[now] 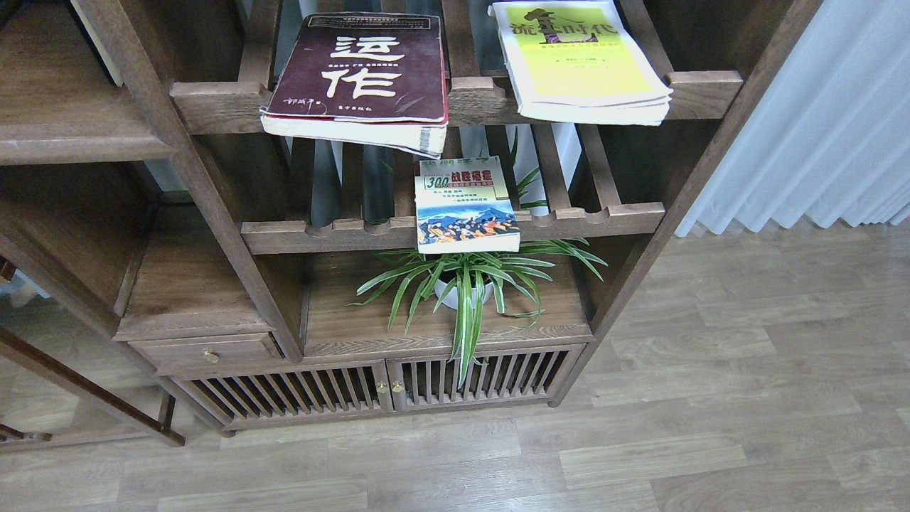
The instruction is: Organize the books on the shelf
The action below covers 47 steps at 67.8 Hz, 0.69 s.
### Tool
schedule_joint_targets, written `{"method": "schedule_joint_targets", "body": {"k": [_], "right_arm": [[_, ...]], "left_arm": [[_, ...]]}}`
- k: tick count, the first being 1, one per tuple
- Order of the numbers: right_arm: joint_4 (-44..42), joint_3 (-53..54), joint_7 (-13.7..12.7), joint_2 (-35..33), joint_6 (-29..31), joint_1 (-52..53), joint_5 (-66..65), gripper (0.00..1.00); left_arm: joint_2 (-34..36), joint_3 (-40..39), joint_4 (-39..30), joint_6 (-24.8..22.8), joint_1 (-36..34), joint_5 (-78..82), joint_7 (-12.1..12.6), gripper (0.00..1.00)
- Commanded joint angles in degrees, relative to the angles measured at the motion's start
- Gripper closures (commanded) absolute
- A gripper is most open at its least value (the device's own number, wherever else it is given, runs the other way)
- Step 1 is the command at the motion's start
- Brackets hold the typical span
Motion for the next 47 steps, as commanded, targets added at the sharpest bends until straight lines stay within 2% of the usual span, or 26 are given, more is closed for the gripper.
{"method": "schedule_joint_targets", "body": {"k": [1, 32, 41, 47], "right_arm": [[0.01, 0.14, 0.0, 0.0, 0.72, 0.0, 0.14, 0.0], [-0.17, -0.56, 0.0, 0.0, 0.02, 3.34, -0.65, 0.0], [0.01, 0.32, 0.0, 0.0, 0.9, 6.24, -0.12, 0.0], [0.71, 0.58, 2.59, 0.0, 2.04, 8.53, 0.05, 0.0]], "left_arm": [[0.0, -0.23, 0.08, -0.01, -0.81, 0.1, -0.09, 0.0], [0.0, -0.14, 0.16, -0.01, -0.9, 0.1, -0.79, 0.0], [0.0, -0.49, -0.1, -0.36, -0.9, -0.25, -2.29, 0.0], [0.0, -1.37, -0.45, -2.64, -0.9, -1.13, -3.43, 0.0]]}}
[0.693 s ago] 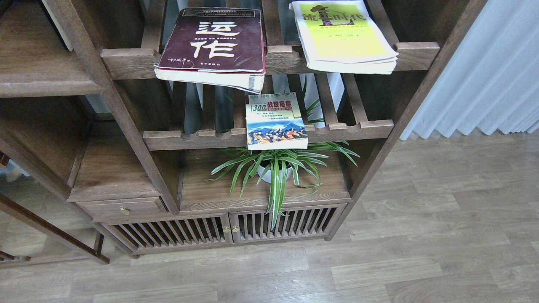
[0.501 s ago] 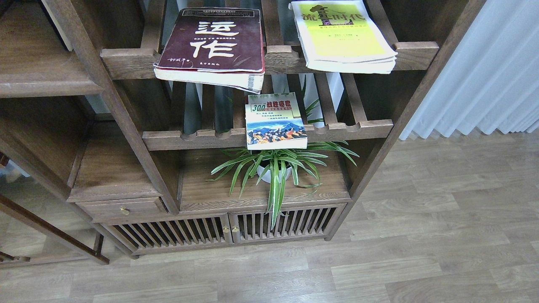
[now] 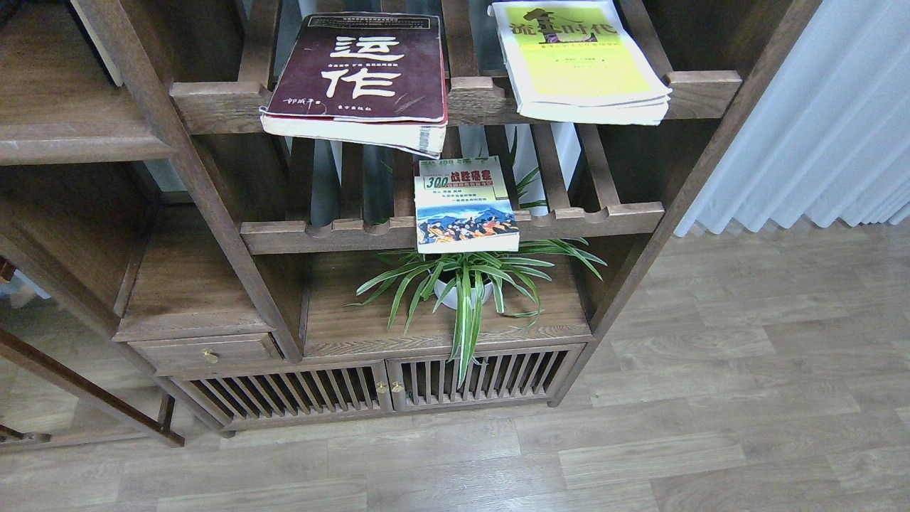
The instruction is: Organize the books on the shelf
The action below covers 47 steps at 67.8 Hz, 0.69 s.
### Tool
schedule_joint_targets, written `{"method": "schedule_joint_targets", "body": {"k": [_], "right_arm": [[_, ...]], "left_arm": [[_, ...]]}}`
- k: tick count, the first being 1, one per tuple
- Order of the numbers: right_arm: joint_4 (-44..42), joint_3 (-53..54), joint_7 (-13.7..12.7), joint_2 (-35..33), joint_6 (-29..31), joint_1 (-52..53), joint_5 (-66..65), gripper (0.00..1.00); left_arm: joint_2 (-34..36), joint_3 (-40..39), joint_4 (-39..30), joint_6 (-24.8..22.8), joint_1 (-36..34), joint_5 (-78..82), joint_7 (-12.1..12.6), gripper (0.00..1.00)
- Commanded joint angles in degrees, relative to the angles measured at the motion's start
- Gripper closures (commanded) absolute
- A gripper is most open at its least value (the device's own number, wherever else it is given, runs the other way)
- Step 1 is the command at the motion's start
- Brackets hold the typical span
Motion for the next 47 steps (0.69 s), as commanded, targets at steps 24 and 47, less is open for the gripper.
{"method": "schedule_joint_targets", "body": {"k": [24, 47], "right_arm": [[8.72, 10.75, 4.16, 0.0, 4.59, 8.5, 0.61, 0.0], [18.92, 18.31, 4.07, 0.0, 3.1, 9.29, 0.44, 0.0]], "left_arm": [[0.0, -3.5, -0.6, -6.46, -0.11, -2.06, -1.84, 0.0], [0.0, -3.59, -0.42, -6.46, 0.24, -2.06, -1.92, 0.0]]}}
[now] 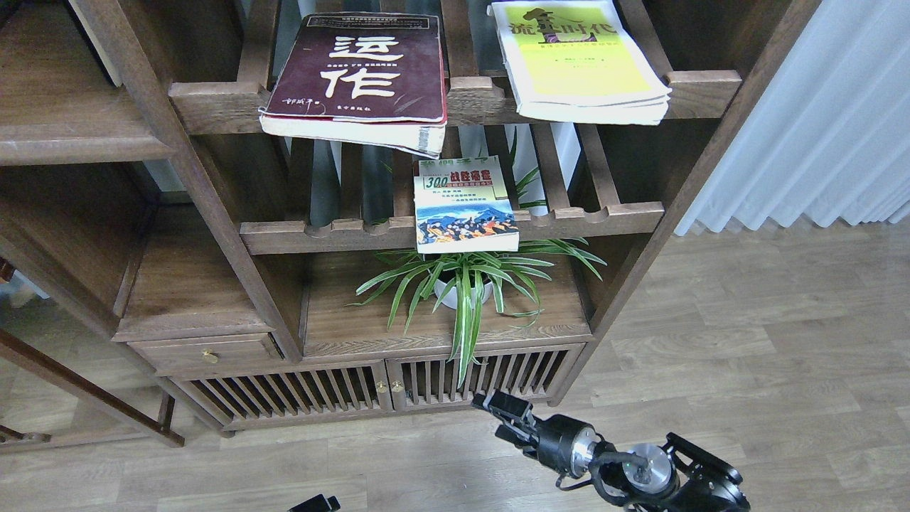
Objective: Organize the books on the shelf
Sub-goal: 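Reach the right gripper to the colourful paperback on the middle shelf and grasp it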
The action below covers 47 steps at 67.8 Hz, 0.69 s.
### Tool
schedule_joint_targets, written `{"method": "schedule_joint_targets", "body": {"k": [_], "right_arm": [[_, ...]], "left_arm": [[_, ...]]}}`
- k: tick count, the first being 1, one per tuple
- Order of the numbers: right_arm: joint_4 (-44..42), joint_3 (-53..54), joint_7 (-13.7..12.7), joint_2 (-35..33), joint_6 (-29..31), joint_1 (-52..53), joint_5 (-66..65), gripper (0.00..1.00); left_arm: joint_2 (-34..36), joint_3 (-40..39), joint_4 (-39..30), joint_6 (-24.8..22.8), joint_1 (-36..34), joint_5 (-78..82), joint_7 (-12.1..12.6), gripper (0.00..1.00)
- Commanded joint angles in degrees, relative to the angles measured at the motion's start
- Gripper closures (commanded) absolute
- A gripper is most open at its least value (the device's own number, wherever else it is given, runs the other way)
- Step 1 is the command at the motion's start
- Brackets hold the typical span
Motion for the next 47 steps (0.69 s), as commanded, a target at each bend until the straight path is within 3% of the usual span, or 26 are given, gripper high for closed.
{"method": "schedule_joint_targets", "body": {"k": [1, 23, 47], "right_arm": [[3.65, 2.14, -0.06, 0.0, -1.11, 0.14, -0.07, 0.0], [12.7, 8.9, -0.06, 0.0, -8.75, 2.07, -0.16, 0.0], [13.23, 9.43, 0.03, 0.0, -9.46, 4.44, -0.51, 0.0]], "left_arm": [[0.0, 0.01, 0.09, 0.0, 0.24, 0.0, 0.0, 0.0], [0.0, 0.01, 0.53, 0.0, 1.03, 0.0, 0.0, 0.0], [0.0, 0.01, 0.71, 0.0, 1.82, 0.0, 0.0, 0.0]]}}
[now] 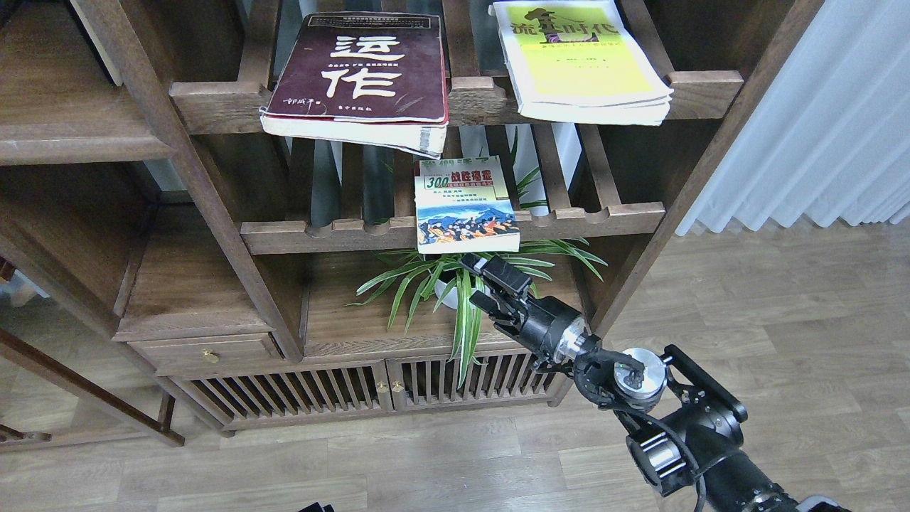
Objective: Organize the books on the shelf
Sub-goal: 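Reach the right gripper to the colourful paperback on the middle shelf and grasp it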
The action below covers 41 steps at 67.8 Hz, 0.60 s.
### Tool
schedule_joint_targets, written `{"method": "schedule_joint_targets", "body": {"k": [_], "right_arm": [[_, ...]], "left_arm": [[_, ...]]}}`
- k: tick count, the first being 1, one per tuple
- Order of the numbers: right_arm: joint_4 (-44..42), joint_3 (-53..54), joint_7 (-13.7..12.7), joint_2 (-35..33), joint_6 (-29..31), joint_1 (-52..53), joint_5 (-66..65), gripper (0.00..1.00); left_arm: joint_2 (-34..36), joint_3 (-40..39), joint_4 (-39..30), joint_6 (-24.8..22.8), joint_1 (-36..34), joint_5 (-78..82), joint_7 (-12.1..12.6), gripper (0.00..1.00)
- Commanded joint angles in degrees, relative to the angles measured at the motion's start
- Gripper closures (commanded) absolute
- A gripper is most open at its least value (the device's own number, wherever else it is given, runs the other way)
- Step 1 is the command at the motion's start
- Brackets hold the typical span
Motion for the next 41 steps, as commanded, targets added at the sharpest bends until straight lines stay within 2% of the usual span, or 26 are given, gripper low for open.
{"method": "schedule_joint_targets", "body": {"k": [1, 41], "right_arm": [[-0.07, 0.03, 0.03, 0.0, -0.35, 0.52, -0.08, 0.0], [-7.1, 0.21, 0.03, 0.0, -3.78, 8.43, -0.08, 0.02]], "left_arm": [[0.0, 0.01, 0.02, 0.0, 0.33, 0.0, 0.0, 0.0], [0.0, -0.35, 0.02, 0.0, 0.24, 0.0, 0.0, 0.0]]}}
